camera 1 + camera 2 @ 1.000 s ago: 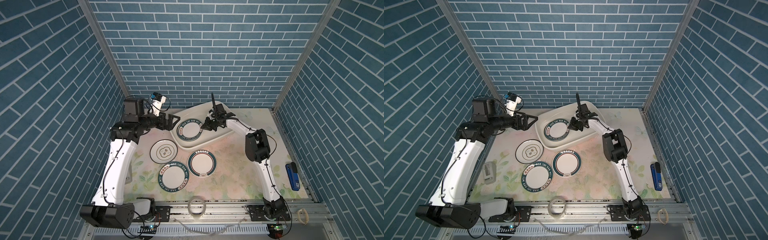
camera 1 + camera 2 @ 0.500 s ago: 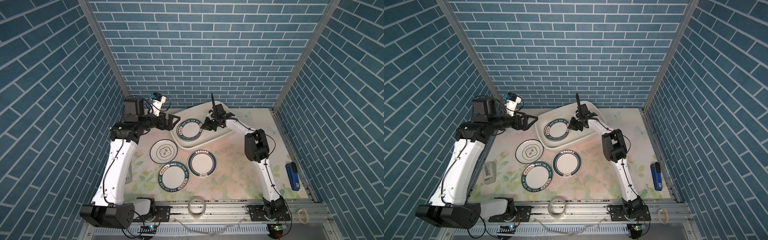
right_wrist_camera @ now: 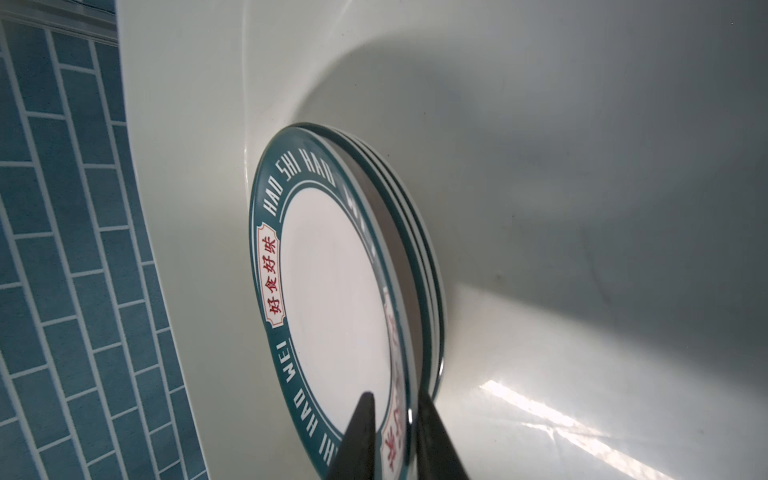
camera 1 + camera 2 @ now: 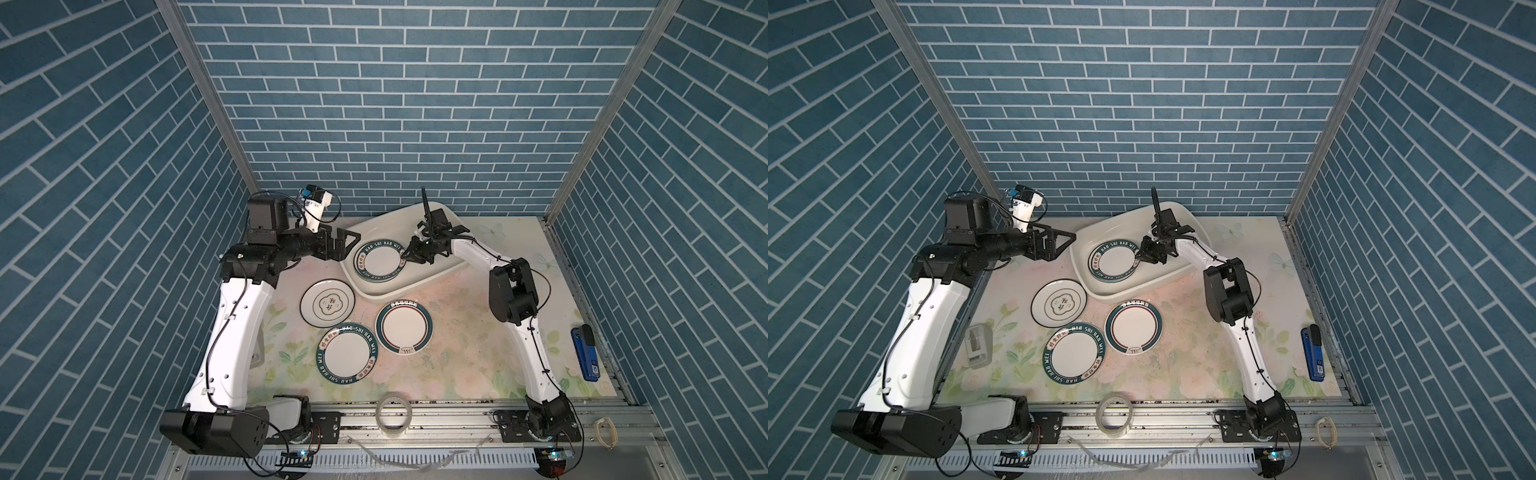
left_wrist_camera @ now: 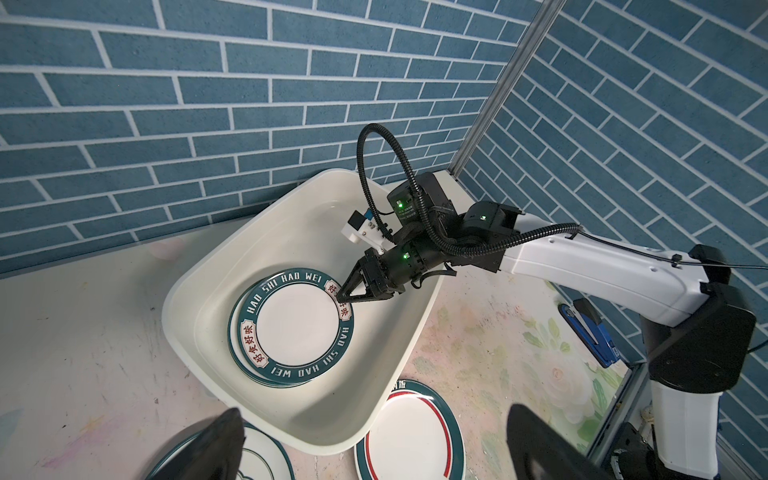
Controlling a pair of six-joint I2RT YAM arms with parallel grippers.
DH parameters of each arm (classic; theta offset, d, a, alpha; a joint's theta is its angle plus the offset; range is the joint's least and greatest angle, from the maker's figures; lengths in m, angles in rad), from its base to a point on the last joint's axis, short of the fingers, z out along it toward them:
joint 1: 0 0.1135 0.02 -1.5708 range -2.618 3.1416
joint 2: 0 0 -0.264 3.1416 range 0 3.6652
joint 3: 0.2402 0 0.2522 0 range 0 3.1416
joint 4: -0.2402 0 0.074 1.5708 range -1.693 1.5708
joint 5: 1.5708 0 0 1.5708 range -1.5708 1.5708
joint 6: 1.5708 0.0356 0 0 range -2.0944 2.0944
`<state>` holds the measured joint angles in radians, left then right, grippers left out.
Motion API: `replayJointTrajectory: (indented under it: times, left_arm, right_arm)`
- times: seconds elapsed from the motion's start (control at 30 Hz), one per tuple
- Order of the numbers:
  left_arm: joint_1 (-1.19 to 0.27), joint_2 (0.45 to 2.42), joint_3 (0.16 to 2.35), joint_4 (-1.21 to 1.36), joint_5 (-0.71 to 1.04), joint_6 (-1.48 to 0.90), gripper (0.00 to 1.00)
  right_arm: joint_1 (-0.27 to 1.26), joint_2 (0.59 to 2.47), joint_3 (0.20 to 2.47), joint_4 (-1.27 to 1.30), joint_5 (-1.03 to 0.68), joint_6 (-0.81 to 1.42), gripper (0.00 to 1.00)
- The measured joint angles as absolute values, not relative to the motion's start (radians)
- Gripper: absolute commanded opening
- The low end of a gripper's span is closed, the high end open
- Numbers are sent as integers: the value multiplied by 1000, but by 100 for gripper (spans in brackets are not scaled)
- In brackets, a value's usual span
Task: Place the plates into the plastic bin on the countertop
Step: 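Hold the green-rim plate flat on the stack with the right gripper, then open the right gripper and withdraw it from the bin toward the table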
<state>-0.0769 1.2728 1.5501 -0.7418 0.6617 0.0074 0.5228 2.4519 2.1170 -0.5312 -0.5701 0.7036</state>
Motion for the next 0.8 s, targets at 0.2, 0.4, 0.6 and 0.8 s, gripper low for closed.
replayJointTrajectory:
  times: [0.2,0.4,0.6,0.8]
  left_arm:
    - [-77,1273,1550,-738,666,7,100]
    - [-77,1273,1550,-735,668,7,100]
    - [-77,1273,1550,-735,669,7,100]
    - [-77,1273,1550,-735,671,6,100]
  right_arm:
    - [523,2452,2117,-561,-555,690,22]
    - [523,2452,2118,-569,-544,675,22]
    - [523,2452,2147,-588,-541,673,22]
    - [524,2452,2165,-591,-542,673,22]
